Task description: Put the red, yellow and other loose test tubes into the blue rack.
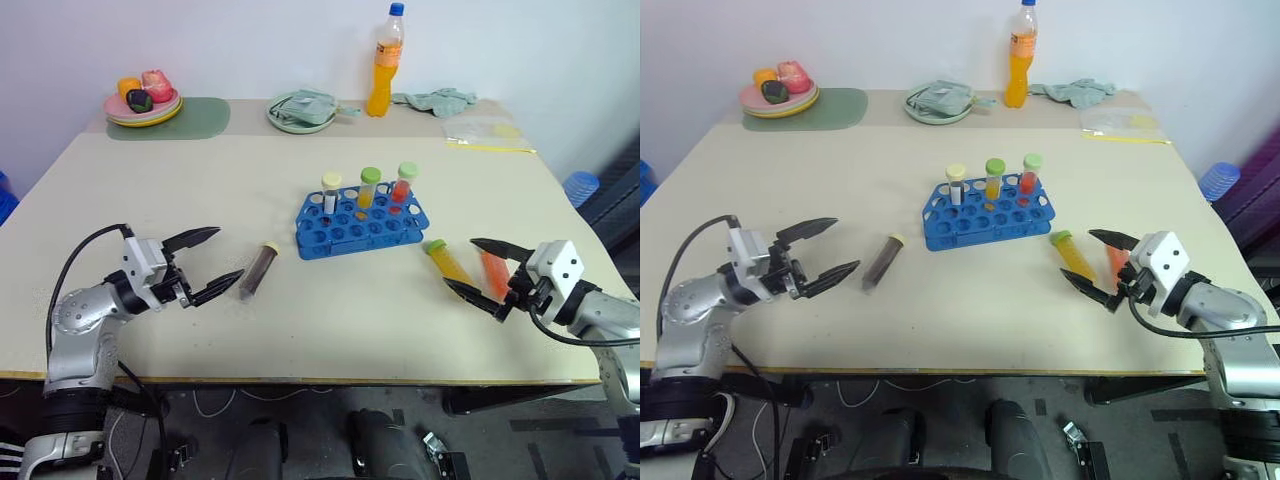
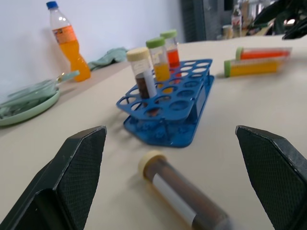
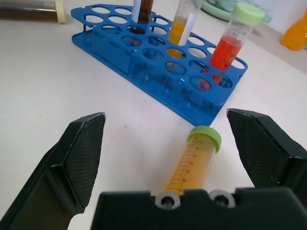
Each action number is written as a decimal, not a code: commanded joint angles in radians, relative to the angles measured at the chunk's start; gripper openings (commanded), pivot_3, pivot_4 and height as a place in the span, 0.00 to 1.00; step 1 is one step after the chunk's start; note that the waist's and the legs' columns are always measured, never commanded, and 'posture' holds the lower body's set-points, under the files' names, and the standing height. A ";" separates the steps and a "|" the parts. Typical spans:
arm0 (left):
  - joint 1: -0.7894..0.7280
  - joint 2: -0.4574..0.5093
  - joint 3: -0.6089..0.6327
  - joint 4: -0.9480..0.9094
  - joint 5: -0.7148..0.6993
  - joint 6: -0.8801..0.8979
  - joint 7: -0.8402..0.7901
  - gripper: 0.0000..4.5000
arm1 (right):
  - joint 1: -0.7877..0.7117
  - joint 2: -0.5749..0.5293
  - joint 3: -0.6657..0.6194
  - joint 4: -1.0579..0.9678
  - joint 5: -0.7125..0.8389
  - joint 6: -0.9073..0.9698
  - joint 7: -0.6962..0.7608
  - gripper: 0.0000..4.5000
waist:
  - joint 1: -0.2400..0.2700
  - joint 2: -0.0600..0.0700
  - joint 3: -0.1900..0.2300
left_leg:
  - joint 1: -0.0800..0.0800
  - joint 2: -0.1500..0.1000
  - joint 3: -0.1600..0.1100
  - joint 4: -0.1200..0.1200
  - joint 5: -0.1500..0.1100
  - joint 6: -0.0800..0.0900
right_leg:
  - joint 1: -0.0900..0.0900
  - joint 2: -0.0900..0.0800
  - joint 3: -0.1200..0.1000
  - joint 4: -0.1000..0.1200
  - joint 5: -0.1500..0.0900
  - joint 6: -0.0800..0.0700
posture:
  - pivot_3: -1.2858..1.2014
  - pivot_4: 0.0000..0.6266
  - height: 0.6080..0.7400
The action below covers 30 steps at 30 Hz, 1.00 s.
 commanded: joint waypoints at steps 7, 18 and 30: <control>-0.039 -0.007 -0.005 -0.003 -0.010 -0.026 -0.004 0.99 | -0.103 -0.014 -0.050 -0.019 0.056 0.063 -0.034 1.00 | -0.006 0.000 0.000 | 0.001 0.000 0.000 0.000 0.000 0.000 | 0.000 0.001 0.000 0.000 0.000 0.000 | 0.52 0.24 1.00; -0.092 -0.023 -0.020 0.029 -0.004 -0.050 -0.027 0.99 | -0.295 -0.065 -0.010 -0.054 0.128 0.631 -0.238 1.00 | 0.000 0.000 0.000 | 0.000 0.000 0.000 0.000 0.000 0.000 | 0.000 0.000 0.000 0.000 0.000 -0.001 | 0.52 0.24 1.00; -0.111 -0.108 -0.082 0.039 0.004 -0.062 -0.024 0.99 | -0.767 -0.305 0.253 0.174 0.128 1.470 -0.313 1.00 | 0.002 0.001 0.000 | -0.002 0.000 0.000 0.000 0.000 0.000 | -0.002 -0.002 0.000 -0.001 -0.001 -0.001 | 0.52 0.24 1.00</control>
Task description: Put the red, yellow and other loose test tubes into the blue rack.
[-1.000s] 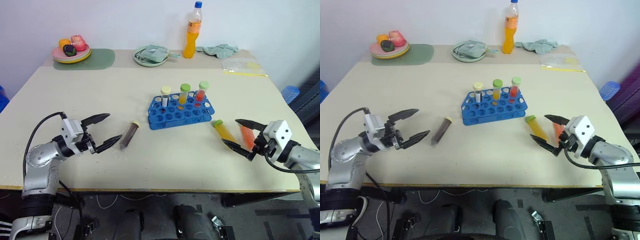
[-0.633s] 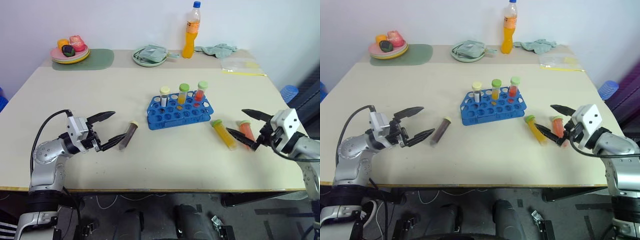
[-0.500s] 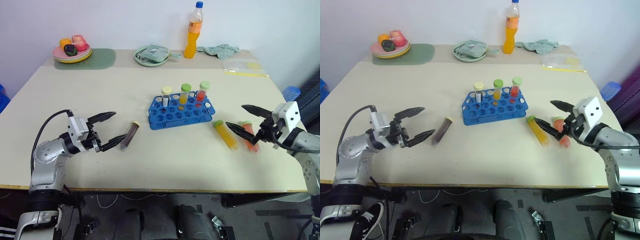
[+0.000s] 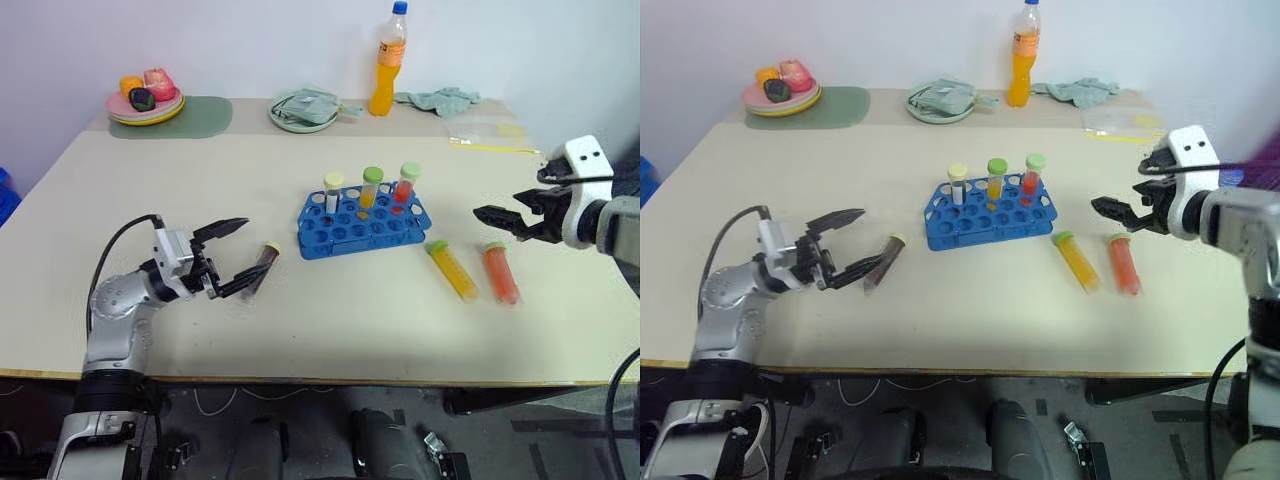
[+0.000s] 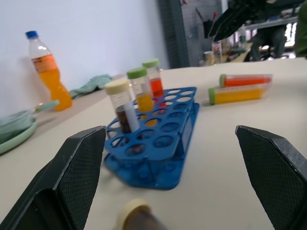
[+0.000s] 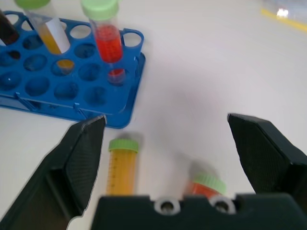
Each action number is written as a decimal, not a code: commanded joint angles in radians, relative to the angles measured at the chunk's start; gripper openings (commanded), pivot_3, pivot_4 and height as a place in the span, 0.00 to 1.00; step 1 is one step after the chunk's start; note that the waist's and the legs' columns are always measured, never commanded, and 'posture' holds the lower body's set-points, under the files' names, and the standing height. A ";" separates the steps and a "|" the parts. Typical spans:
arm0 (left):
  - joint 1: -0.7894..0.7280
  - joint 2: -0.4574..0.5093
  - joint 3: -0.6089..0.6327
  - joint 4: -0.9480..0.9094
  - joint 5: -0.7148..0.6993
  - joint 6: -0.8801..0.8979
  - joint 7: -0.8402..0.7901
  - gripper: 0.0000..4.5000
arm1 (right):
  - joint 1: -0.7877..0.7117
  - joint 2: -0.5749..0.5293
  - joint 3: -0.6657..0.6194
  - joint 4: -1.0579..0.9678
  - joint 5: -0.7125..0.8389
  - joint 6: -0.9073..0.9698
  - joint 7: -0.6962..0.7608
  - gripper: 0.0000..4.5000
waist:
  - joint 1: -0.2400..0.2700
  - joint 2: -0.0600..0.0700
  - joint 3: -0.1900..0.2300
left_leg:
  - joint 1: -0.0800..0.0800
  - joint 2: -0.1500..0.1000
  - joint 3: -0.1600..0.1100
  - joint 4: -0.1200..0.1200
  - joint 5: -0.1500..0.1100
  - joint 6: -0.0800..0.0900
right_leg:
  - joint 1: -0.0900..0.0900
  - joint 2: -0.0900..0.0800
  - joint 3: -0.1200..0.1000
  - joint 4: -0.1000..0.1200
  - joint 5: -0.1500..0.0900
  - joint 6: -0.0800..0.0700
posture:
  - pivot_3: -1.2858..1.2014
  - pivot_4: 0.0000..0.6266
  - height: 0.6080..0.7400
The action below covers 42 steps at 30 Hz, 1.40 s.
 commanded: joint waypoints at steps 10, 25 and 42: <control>0.007 -0.038 -0.038 -0.045 0.014 -0.030 0.005 0.99 | -0.297 -0.014 0.321 0.385 0.014 0.244 -0.002 1.00 | -0.014 0.001 0.000 | -0.001 0.000 0.003 -0.001 0.000 0.001 | -0.002 0.000 0.001 0.000 0.000 0.000 | 0.52 0.24 1.00; 0.099 0.028 -0.015 -0.350 -0.035 0.140 0.109 0.99 | -0.332 0.143 0.318 0.606 -0.149 0.165 -0.071 1.00 | -0.028 0.001 0.000 | -0.002 0.000 0.002 -0.001 -0.001 0.002 | -0.002 0.001 0.001 0.000 0.002 0.002 | 0.52 0.24 1.00; 0.120 0.047 -0.011 -0.375 -0.039 0.153 0.139 1.00 | -0.300 0.214 0.311 0.704 -0.262 0.023 -0.048 0.35 | -0.030 0.001 0.000 | -0.001 0.000 0.002 -0.001 -0.001 0.002 | -0.002 0.002 0.001 0.000 0.002 0.002 | 0.52 0.24 1.00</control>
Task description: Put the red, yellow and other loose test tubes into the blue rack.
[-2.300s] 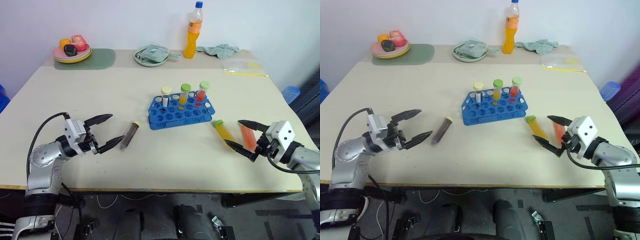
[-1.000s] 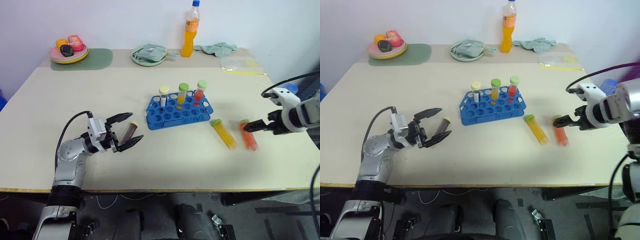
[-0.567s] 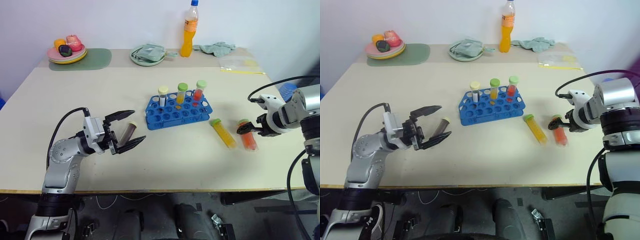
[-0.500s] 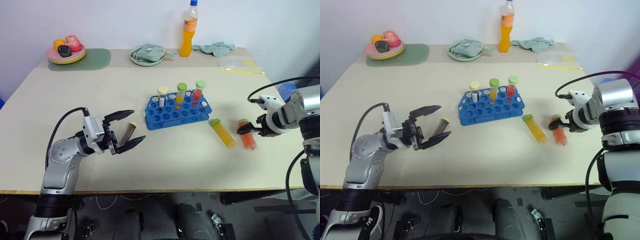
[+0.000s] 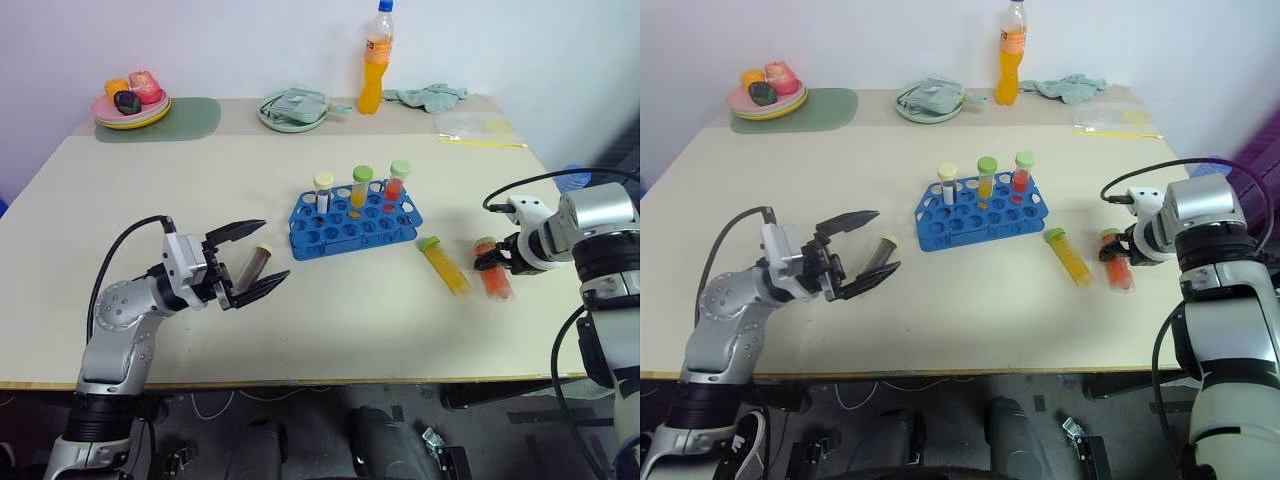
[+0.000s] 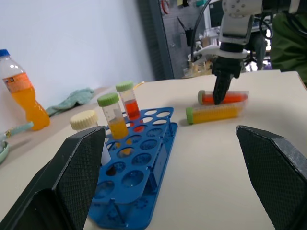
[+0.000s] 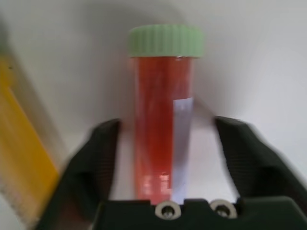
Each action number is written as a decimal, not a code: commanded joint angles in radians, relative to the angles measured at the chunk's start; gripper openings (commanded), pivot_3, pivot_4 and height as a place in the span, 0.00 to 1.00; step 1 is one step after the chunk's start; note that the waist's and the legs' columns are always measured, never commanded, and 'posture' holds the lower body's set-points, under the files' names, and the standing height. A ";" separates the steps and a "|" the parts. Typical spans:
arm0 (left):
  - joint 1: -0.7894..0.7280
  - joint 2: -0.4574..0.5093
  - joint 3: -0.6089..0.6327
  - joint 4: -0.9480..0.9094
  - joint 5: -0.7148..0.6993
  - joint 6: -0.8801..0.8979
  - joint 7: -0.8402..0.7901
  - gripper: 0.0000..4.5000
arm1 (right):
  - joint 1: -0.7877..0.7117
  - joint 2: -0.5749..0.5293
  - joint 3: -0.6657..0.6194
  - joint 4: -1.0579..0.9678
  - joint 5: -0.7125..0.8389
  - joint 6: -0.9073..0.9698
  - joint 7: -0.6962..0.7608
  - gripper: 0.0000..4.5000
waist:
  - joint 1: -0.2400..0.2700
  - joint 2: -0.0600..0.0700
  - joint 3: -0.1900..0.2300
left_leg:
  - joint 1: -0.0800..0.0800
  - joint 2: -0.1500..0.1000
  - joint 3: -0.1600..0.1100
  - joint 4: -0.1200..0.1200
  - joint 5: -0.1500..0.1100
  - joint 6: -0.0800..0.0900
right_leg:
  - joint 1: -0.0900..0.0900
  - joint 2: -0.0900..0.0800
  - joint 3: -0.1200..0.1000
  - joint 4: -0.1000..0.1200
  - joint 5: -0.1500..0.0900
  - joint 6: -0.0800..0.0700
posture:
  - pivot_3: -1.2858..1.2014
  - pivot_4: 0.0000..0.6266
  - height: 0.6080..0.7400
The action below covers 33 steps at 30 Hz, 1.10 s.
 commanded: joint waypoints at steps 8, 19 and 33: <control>-0.009 0.006 0.014 -0.021 -0.011 -0.012 0.003 1.00 | 0.042 -0.071 0.042 -0.172 0.003 -0.003 0.148 0.17 | 0.000 0.000 0.000 | 0.000 0.000 0.000 0.000 0.000 0.000 | 0.000 0.000 0.000 0.000 0.000 0.000 | 0.52 0.24 1.00; -0.043 0.007 0.013 0.029 -0.008 -0.026 -0.013 1.00 | 0.341 0.087 -0.461 -0.681 0.150 -0.424 0.045 0.17 | 0.002 0.000 0.000 | 0.000 0.000 -0.002 -0.001 0.000 0.000 | 0.001 0.001 -0.001 0.000 0.000 0.001 | 0.52 0.24 1.00; -0.133 -0.003 0.016 0.147 -0.011 -0.046 -0.055 1.00 | 0.581 0.652 -0.483 -0.874 0.085 -1.166 -0.204 0.17 | 0.001 0.000 0.000 | 0.000 0.000 -0.002 -0.001 0.000 0.000 | 0.001 -0.001 -0.001 0.001 0.001 0.002 | 0.52 0.24 1.00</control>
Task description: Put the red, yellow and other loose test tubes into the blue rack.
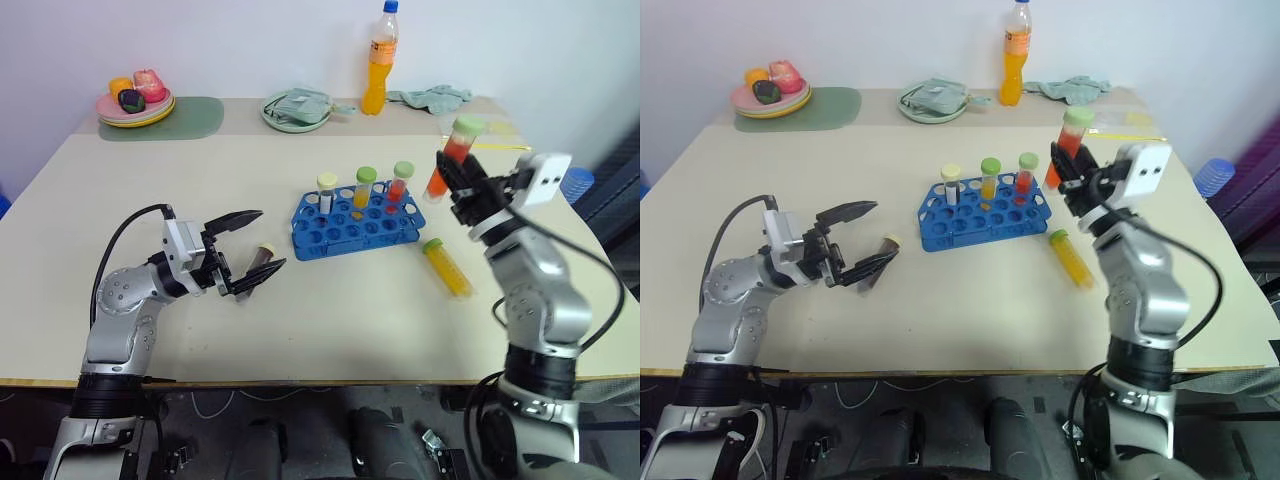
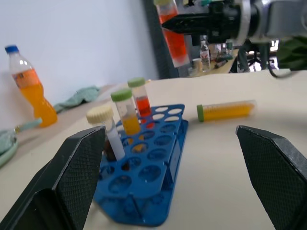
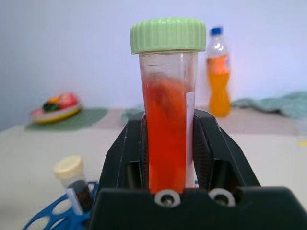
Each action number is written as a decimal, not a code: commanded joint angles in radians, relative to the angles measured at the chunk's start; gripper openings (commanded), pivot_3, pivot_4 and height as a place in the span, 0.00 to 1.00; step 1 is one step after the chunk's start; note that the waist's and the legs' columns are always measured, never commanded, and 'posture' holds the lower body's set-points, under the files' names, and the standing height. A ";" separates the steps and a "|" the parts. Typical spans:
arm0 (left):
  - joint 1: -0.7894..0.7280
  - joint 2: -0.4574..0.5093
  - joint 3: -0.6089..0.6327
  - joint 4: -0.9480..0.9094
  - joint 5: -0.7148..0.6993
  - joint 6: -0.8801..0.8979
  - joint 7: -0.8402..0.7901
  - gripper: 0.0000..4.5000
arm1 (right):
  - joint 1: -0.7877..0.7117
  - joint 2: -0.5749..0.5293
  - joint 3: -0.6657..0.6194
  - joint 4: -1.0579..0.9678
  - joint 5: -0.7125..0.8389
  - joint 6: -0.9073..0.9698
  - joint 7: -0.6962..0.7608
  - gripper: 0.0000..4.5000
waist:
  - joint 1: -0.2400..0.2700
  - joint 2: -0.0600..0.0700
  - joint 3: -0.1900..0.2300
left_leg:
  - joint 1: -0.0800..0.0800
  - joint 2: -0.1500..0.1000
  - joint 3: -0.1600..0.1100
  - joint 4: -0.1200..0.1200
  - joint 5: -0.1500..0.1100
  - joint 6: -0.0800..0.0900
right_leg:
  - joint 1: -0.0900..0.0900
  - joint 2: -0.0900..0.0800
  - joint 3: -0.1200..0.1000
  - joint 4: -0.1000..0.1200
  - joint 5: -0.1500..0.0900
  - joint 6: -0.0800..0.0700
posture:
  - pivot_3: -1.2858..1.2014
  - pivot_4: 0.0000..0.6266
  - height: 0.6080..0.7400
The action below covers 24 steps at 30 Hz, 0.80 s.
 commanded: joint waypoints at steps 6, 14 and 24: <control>-0.032 0.013 0.024 -0.003 -0.011 -0.015 -0.015 1.00 | -0.005 0.027 0.131 0.230 -0.166 -0.381 -0.002 0.17 | -0.003 0.001 0.000 | 0.001 0.000 0.000 0.000 0.000 0.000 | 0.000 0.001 0.000 0.001 0.000 -0.001 | 0.52 0.24 1.00; -0.013 0.019 0.029 -0.023 -0.008 -0.016 -0.012 1.00 | -0.048 0.003 0.173 0.450 -0.254 -0.562 -0.019 0.17 | -0.002 0.001 0.000 | 0.001 0.000 0.000 0.000 0.000 0.000 | 0.000 0.001 0.000 0.001 -0.001 -0.001 | 0.52 0.24 1.00; 0.004 0.028 0.033 -0.046 -0.011 -0.012 -0.001 1.00 | -0.082 -0.028 0.169 0.559 -0.260 -0.634 -0.020 0.17 | -0.002 0.001 0.000 | 0.001 0.000 0.000 0.000 0.000 0.000 | 0.000 0.000 0.000 0.001 -0.001 -0.002 | 0.52 0.24 1.00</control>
